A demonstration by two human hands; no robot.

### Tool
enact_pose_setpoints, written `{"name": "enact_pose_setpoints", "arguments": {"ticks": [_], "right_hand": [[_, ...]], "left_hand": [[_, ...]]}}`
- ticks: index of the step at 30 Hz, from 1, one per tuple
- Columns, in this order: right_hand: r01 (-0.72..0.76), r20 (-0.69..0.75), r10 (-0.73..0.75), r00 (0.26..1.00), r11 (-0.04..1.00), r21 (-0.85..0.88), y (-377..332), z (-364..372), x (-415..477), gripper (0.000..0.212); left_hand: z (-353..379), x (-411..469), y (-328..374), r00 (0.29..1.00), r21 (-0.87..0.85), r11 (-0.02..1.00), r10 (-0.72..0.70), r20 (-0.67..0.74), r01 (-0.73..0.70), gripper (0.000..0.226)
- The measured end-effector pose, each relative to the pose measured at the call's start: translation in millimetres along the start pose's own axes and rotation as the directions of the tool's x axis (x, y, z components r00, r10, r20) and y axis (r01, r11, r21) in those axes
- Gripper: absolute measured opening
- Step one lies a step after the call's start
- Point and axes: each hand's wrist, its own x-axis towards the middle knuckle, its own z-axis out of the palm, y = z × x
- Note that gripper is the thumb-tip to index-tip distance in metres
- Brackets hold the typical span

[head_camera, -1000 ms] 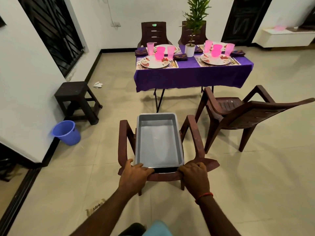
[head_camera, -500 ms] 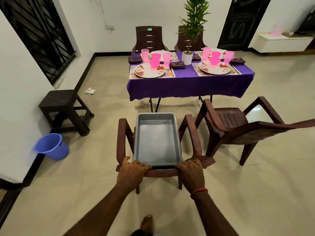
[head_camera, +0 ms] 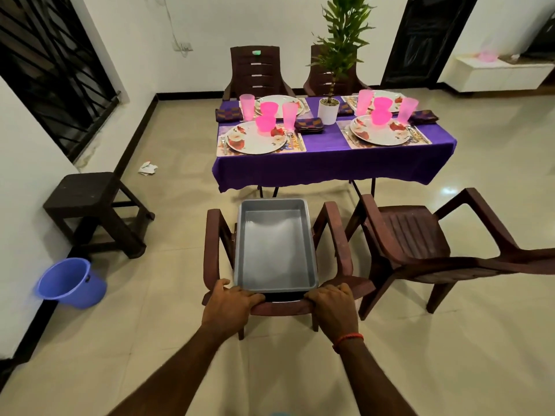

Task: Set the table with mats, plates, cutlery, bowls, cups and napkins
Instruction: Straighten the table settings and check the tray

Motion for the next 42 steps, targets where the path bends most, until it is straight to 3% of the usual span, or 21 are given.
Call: {"name": "enact_pose_setpoints", "arguments": {"ticks": [6,10,15,18,21,23,29,34,42], "right_hand": [[0.096,0.003,-0.096,0.995,0.995,0.022,10,1,8,0.015],[0.081,0.049,-0.082,0.995,0.997,0.017,10,-2,12,0.017],[0.108,0.085,-0.11,0.99,0.994,0.022,12,-7,12,0.014],[0.144,0.105,-0.146,0.984,0.989,0.03,14,-8,12,0.037],[0.175,0.104,-0.181,0.978,0.982,0.071,17,-11,11,0.07],[0.181,0.109,-0.201,0.974,0.969,0.166,16,-18,10,0.08],[0.211,0.016,-0.226,0.974,0.932,0.294,-6,-32,8,0.069],[0.303,-0.05,-0.305,0.951,0.888,0.345,-37,-28,8,0.063],[0.405,0.023,-0.453,0.891,0.818,0.408,-101,-27,-7,0.055]], "left_hand": [[5,8,-2,0.998,-0.056,0.998,0.004,-0.062,-0.008,0.039],[4,8,-2,0.997,-0.049,0.999,-0.018,-0.071,0.014,0.041],[-9,1,18,0.981,-0.18,0.966,-0.193,-0.022,0.186,0.096],[-15,-7,28,0.963,-0.232,0.939,-0.267,-0.022,0.255,0.104],[-12,-13,35,0.947,-0.269,0.917,-0.318,-0.043,0.295,0.097],[-8,-18,37,0.933,-0.3,0.902,-0.35,-0.084,0.312,0.089],[-6,-40,48,0.886,-0.351,0.856,-0.445,-0.131,0.379,0.071],[-1,-76,53,0.833,-0.369,0.801,-0.542,-0.111,0.471,0.071],[9,-150,48,0.729,-0.375,0.687,-0.683,-0.04,0.623,0.065]]}}
